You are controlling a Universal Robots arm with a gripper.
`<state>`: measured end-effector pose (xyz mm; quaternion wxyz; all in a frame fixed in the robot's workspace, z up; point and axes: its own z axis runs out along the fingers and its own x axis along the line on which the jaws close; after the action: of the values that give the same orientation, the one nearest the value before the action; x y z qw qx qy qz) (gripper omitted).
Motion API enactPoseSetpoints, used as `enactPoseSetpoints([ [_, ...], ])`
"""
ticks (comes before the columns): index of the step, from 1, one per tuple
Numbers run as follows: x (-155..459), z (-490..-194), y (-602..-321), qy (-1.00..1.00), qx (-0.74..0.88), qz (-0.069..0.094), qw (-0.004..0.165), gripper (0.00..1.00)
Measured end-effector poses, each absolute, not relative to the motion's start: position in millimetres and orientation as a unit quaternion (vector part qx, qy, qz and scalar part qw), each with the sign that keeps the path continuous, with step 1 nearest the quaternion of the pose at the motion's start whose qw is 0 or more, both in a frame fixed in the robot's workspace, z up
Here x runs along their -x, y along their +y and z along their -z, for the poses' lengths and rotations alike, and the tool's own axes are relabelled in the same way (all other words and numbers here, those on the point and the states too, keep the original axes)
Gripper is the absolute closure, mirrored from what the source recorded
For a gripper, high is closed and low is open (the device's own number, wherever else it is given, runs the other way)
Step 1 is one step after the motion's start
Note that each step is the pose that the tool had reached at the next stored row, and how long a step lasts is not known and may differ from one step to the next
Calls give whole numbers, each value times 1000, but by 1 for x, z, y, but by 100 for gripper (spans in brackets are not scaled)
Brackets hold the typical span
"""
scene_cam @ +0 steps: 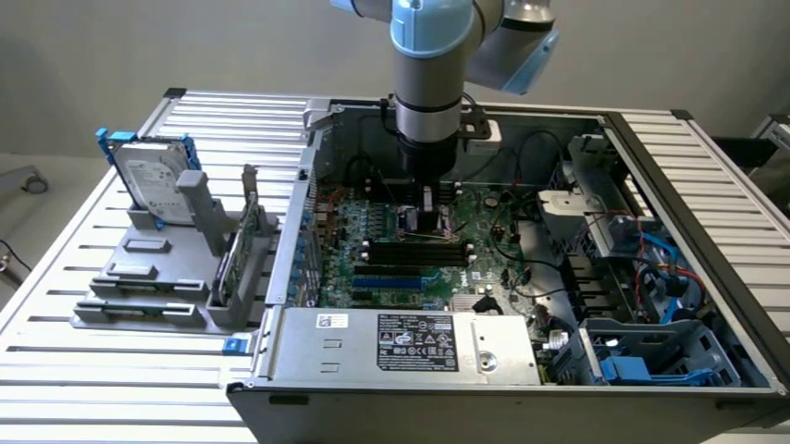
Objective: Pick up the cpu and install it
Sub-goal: 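Place the cpu into insertion slot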
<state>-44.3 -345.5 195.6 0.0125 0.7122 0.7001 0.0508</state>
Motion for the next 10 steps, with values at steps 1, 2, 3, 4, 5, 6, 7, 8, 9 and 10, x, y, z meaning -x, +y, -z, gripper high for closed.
enactPoseSetpoints([
  [1, 44, -195, -346, 700, -712, -50, 13, 45],
  [2, 44, -195, -345, 700, -712, -49, 14, 45],
  [3, 44, -195, -345, 700, -712, -49, 15, 45],
  [4, 44, -195, -345, 700, -712, -48, 15, 45],
  [5, 44, -195, -345, 700, -712, -48, 15, 45],
  [6, 44, -195, -345, 700, -712, -48, 16, 45],
  [7, 44, -195, -345, 700, -712, -48, 16, 45],
  [8, 44, -195, -345, 700, -712, -47, 16, 45],
  [9, 44, -195, -345, 700, -712, -47, 16, 45],
  [10, 44, -195, -345, 700, -712, -47, 16, 45],
])
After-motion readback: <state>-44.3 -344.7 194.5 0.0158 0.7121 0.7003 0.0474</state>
